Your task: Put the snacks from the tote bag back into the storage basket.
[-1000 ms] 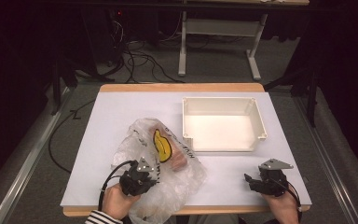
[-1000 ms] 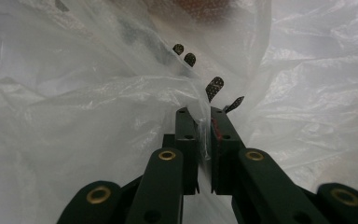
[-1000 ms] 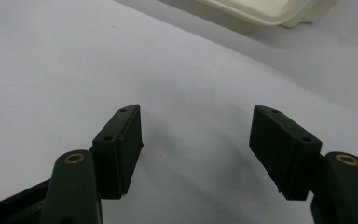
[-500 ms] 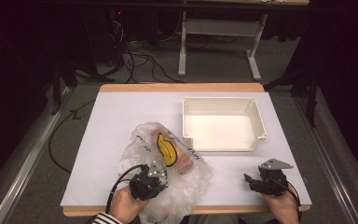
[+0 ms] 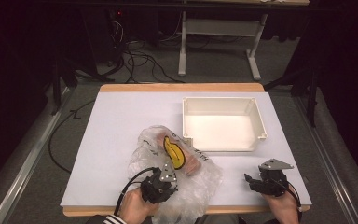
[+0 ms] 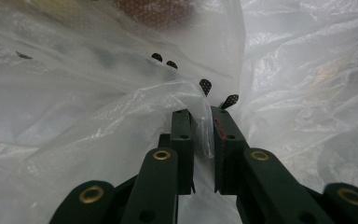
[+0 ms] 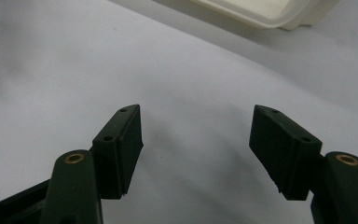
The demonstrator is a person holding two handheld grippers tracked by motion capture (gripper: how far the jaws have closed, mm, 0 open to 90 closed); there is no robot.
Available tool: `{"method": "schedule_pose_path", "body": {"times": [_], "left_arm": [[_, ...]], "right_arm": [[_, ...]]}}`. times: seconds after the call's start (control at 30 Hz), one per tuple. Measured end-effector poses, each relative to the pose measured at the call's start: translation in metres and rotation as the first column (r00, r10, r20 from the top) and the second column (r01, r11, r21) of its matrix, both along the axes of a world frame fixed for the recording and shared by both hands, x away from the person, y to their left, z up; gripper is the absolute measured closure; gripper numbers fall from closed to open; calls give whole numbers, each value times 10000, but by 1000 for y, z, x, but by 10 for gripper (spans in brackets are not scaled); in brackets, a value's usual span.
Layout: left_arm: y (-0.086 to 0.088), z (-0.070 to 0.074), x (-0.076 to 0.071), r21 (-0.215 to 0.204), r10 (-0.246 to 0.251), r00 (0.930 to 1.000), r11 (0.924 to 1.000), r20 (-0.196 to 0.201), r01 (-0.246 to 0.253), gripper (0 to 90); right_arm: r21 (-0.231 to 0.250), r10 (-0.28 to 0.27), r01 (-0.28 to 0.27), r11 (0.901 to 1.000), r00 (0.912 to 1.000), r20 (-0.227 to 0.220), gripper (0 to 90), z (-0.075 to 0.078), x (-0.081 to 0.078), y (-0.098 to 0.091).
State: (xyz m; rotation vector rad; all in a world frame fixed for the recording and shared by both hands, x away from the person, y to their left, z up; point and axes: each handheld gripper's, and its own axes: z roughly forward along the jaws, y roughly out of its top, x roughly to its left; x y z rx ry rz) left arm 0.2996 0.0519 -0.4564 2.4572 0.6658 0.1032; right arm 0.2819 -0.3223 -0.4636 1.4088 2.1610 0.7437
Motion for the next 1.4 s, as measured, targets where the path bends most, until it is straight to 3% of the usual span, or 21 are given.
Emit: {"method": "schedule_pose_path", "body": {"times": [0.13,0.33,0.63,0.7,0.83,1.07,1.23,1.4], "left_arm": [[-5,0,0,-158,-27,10000,9999,-66,26,801],[-11,0,-1,-200,-129,9999,9997,102,131,755],[-14,1,0,-361,-80,9999,9993,93,84,710],[-16,0,1,-264,-69,9998,9996,180,74,722],[-22,-1,2,-222,-79,9995,9997,299,85,789],[-36,-4,6,-484,-274,9995,9984,185,282,811],[-39,-4,5,-379,-308,9992,9988,236,317,782],[-37,-3,4,-397,-270,9992,9988,283,281,703]], "right_arm": [[50,-52,51,10000,9999,160,349,2,-1,0],[463,-151,114,9989,9967,794,349,12,-6,0],[384,106,-137,9992,9968,798,348,14,-6,7],[601,134,-181,9980,9968,785,345,15,-7,7],[976,445,-534,9938,9949,908,340,18,-8,11],[1042,1101,-1236,9868,9858,1268,322,22,-11,20],[948,1751,-1922,9768,9709,1635,290,25,-12,30],[990,1888,-2038,9740,9717,1422,277,24,-7,41]]}}
